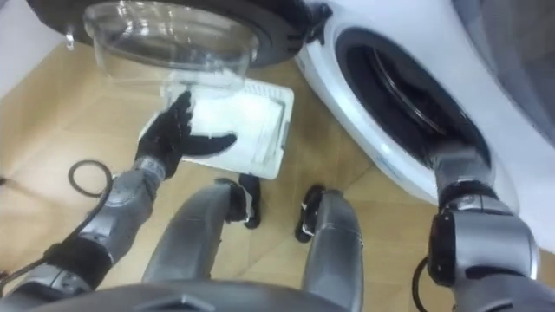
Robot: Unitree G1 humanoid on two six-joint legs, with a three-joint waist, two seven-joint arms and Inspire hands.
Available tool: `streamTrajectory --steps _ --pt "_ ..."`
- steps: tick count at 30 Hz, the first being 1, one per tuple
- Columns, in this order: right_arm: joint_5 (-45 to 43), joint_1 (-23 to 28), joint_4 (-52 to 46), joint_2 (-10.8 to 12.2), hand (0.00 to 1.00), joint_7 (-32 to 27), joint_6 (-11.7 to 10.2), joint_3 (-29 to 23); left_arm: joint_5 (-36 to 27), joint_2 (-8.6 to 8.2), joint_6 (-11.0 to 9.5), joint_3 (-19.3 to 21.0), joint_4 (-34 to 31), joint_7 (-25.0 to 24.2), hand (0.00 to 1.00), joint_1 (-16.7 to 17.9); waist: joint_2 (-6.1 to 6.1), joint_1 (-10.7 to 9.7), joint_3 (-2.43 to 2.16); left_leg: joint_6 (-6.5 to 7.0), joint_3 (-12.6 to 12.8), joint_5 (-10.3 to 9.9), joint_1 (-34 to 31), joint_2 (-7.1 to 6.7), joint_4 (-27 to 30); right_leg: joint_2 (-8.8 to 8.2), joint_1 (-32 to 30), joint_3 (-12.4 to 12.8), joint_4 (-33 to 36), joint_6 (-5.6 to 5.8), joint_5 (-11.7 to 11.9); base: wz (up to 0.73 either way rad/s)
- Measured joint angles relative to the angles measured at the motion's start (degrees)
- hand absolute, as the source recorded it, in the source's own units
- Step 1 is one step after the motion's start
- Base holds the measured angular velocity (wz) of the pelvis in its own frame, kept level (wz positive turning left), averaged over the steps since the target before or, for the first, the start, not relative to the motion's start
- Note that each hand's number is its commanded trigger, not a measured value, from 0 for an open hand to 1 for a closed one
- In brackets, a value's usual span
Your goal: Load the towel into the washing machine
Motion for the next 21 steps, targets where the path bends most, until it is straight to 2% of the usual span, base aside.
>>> streamTrajectory --steps 1,3,5,7,9,10,11,12,15,17,21 --pt "-2.59 0.57 0.28 -0.01 0.0 0.29 0.01 1.37 0.73 0.32 -0.05 0.0 1.06 -0.13 0.0 0.23 0.03 0.18 -0.02 -0.05 0.0 0.03 0.75 -0.05 -0.43 0.04 0.68 0.0 -0.44 0.05 0.13 -0.06" --pt "-11.98 3.48 1.8 0.01 0.0 1.63 0.06 4.83 3.93 0.86 -0.66 0.18 7.38 -0.65 0.0 -0.05 0.99 1.24 -0.64 -0.17 -0.04 0.09 3.71 0.25 -2.5 0.98 4.1 -0.21 -3.86 0.37 1.02 -0.1" --pt "-16.74 5.24 1.8 0.02 0.0 3.13 0.09 5.66 6.25 1.77 -0.67 0.73 9.53 -0.61 0.0 0.97 1.36 1.24 -0.95 -0.45 0.03 0.33 6.19 0.18 -4.49 1.31 6.43 -0.26 -5.99 0.57 1.71 -0.09" --pt "-18.33 7.11 1.81 0.39 0.0 4.68 0.3 6.12 6.5 2.67 -0.64 1.02 12.39 -0.64 0.0 2.66 1.51 1.17 -1.04 -0.55 0.05 0.4 9.26 0.07 -6.14 1.51 9.57 -0.43 -7.92 0.75 2.02 -0.05" --pt "-20.13 9.47 1.78 1.58 0.0 5.29 0.94 6.03 7.33 3.13 -0.58 3.05 16.27 -0.68 0.0 4.69 1.61 1.03 -1.77 -0.83 0.01 0.81 13.43 0.12 -9.33 2.47 14.07 -0.44 -11.76 1.11 3.0 -0.05" --pt "-20.65 10.13 1.81 1.78 0.0 5.63 1.07 6.0 8.18 3.24 -0.38 3.87 16.94 -0.78 0.0 5.29 1.66 0.89 -1.95 -0.92 -0.06 0.99 14.37 0.12 -10.24 2.68 15.13 -0.61 -12.78 1.16 3.34 0.03" --pt "-21.58 11.76 1.84 2.01 0.0 6.88 1.35 5.9 9.98 3.32 -0.08 6.12 17.8 -0.81 0.0 6.93 1.72 0.36 -2.39 -1.0 -0.42 1.4 16.27 0.03 -11.89 2.9 17.52 -1.64 -14.9 1.16 4.0 0.15" --pt "-23.19 13.58 1.77 2.53 0.0 7.97 1.62 5.45 11.22 3.38 0.21 8.46 18.47 -0.79 0.0 8.67 1.65 -0.41 -2.63 -1.1 -0.88 1.96 18.66 -0.31 -13.59 3.05 20.14 -2.24 -17.04 1.35 4.46 0.2" --pt "-25.12 17.01 1.62 3.81 0.0 9.15 1.96 2.7 12.25 3.72 1.69 11.98 20.0 -0.78 0.0 12.93 1.23 -2.03 -3.19 -1.33 -1.08 2.6 24.5 -0.97 -17.65 3.18 25.84 -2.8 -20.76 1.82 4.95 0.08" --pt "-25.09 19.92 1.76 4.29 0.0 9.44 1.99 0.17 14.59 3.63 2.62 14.58 21.42 -0.78 0.0 14.44 0.66 -2.53 -3.67 -1.48 -1.41 2.67 27.14 -1.08 -19.13 3.59 28.91 -3.06 -23.1 1.99 5.18 0.07" --pt "-24.77 26.48 1.59 4.46 0.0 9.35 2.8 -5.51 18.31 2.94 4.28 20.43 22.18 -0.78 0.0 16.96 -0.08 -3.42 -3.96 -1.84 -1.87 2.81 32.13 -0.77 -21.62 5.1 35.5 -3.3 -29.08 2.04 7.23 -0.01"
